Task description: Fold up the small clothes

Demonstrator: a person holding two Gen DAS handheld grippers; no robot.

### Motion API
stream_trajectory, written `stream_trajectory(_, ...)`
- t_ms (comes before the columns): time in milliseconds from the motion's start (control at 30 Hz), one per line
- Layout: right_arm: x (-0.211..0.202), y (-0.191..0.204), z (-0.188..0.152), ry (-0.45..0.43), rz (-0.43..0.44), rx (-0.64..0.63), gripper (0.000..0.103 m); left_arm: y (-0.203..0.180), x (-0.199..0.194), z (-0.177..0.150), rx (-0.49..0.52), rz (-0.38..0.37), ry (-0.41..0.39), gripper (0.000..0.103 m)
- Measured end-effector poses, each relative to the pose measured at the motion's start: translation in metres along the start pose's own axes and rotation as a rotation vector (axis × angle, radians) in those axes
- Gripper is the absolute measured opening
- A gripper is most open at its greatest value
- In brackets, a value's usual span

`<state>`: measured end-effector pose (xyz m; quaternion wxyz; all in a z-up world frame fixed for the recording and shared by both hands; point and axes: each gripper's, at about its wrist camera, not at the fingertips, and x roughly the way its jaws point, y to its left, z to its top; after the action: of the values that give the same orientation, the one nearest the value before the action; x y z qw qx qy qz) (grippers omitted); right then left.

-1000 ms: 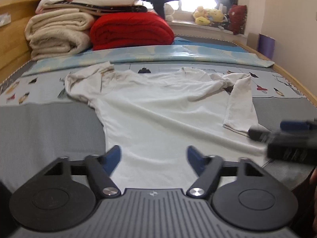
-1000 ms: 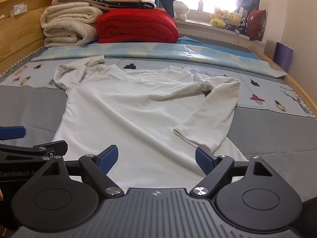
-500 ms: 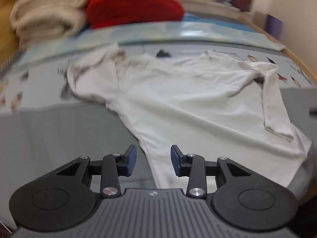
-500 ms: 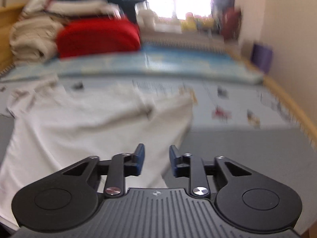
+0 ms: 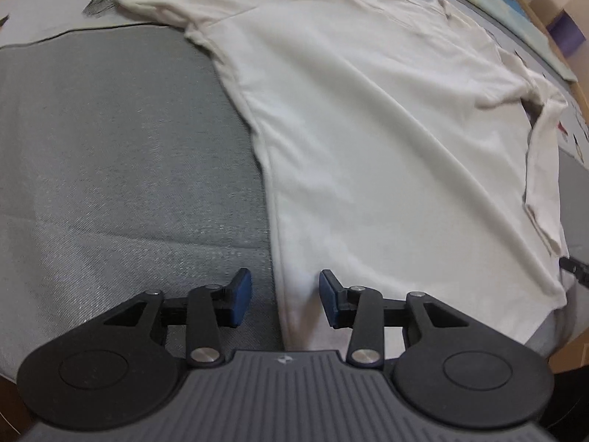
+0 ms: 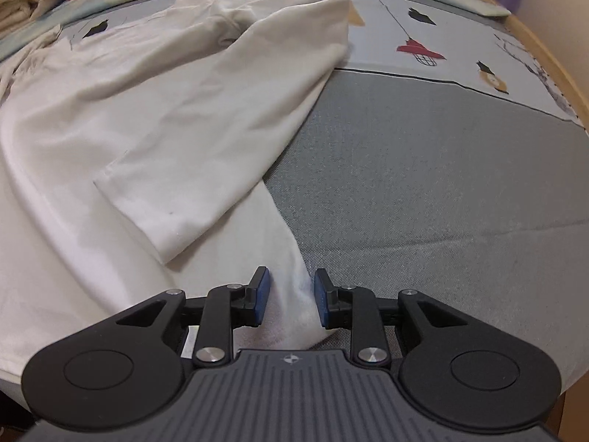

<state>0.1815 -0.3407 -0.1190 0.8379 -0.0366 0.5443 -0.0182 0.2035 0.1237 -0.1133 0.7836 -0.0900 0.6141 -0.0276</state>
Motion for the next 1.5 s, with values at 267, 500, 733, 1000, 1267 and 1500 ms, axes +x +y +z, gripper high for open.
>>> stream_trajectory(267, -0.012, -0.005, -0.006, 0.020, 0.092, -0.008, 0.002, -0.009, -0.011, -0.005, 0.144, 0.115, -0.100, 0.003)
stream_trajectory(500, -0.025, 0.021, -0.027, 0.147, 0.333, -0.163, 0.002, 0.016, -0.021, 0.000, 0.120, 0.248, -0.115, 0.003)
stream_trajectory(733, -0.059, -0.020, 0.001, -0.030, 0.332, 0.106, 0.005, 0.006, -0.038, -0.004, 0.166, 0.270, -0.206, 0.017)
stream_trajectory(1000, -0.046, 0.010, 0.028, -0.096, 0.373, 0.070, 0.005, -0.008, -0.035, 0.010, 0.125, 0.257, -0.219, 0.017)
stream_trajectory(1267, -0.027, 0.098, 0.015, -0.038, 0.303, -0.340, 0.051, -0.016, -0.024, 0.015, 0.150, 0.248, -0.199, 0.017)
stream_trajectory(1500, -0.035, 0.065, 0.023, -0.074, 0.200, -0.261, 0.004, -0.009, -0.023, 0.020, 0.110, 0.235, -0.194, 0.017)
